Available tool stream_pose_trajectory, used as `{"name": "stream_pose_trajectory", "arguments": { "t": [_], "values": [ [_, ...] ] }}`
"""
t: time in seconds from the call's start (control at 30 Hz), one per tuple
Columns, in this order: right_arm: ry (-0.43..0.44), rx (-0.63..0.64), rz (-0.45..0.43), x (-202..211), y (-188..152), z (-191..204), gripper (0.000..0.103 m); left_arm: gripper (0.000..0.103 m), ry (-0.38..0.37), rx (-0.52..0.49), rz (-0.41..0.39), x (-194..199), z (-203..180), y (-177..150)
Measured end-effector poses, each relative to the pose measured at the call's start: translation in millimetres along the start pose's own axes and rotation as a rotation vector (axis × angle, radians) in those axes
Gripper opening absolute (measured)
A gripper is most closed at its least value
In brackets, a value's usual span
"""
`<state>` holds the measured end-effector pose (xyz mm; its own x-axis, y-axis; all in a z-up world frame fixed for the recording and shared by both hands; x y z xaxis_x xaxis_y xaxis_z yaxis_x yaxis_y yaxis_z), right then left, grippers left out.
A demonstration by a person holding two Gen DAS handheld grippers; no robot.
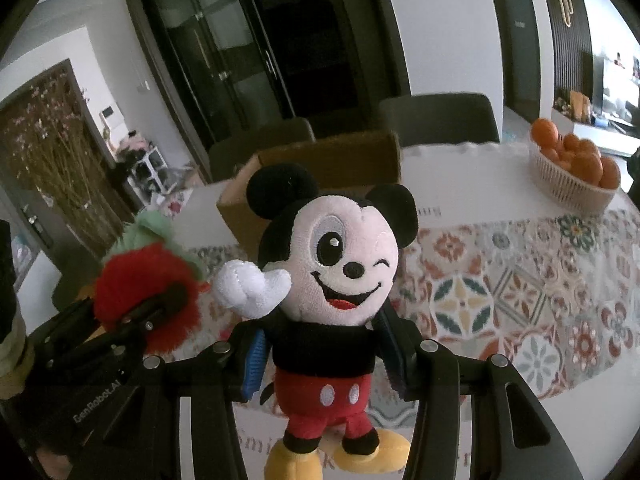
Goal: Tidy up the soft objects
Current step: 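Lift both plushes and carry them over the cardboard box with both tools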
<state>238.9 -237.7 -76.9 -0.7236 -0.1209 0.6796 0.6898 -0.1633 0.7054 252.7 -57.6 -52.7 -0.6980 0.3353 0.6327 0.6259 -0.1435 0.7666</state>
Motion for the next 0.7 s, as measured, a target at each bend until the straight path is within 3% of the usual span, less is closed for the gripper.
{"name": "stream_pose_trajectory", "arguments": {
  "t": [0.3, 0.7],
  "values": [
    [0.038, -0.018, -0.047, -10.1, 45.1, 4.8, 0.049, 0.040, 0.003, -0.005, -0.049, -7.9, 12.8, 45.0],
    [0.086, -0.017, -0.009, -49.1, 109.5, 2.3, 0.050, 0.040, -0.002, -0.006, -0.056, -41.1, 28.2, 104.0]
  ]
}}
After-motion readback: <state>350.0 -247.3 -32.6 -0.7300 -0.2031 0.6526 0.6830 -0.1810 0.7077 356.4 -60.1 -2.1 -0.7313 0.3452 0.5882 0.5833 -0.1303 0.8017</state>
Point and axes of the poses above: each gripper's, at about its wrist camera, not at the fingertips, and x roughly against the way its jaws point, z to its left, y to its top, the point moved 2 cm from there along -x, roughly the way its jaws point, and after that the axes turned 5 degrees about -y, right-handed, at the moved point
